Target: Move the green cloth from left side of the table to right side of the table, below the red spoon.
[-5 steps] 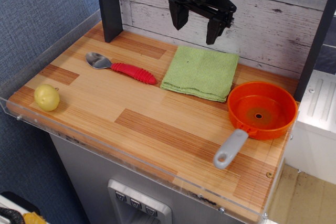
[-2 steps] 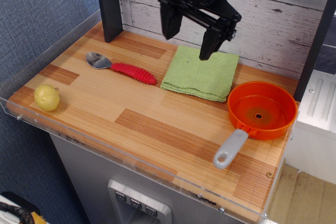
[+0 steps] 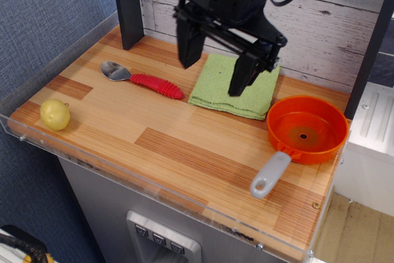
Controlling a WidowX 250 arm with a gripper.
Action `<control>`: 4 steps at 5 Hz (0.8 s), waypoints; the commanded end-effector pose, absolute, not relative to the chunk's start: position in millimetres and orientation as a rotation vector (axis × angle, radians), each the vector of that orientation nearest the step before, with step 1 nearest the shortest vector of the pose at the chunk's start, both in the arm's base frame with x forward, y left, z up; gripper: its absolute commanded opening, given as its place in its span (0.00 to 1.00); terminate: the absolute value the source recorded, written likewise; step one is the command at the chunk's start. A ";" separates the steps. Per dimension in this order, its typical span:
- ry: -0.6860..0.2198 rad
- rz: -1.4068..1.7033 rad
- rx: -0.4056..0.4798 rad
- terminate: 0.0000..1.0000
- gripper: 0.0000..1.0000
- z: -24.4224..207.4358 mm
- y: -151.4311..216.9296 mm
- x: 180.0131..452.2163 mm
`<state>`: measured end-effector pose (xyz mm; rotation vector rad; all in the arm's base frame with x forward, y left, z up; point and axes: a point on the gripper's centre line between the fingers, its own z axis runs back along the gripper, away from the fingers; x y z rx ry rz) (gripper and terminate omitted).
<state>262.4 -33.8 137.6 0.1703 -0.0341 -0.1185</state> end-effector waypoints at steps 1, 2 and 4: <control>-0.088 -0.083 0.104 0.00 1.00 165.1 -44.5 219.8; -0.102 -0.159 0.079 0.00 1.00 161.6 -65.9 220.1; -0.116 -0.182 0.026 0.00 1.00 166.7 -78.5 211.6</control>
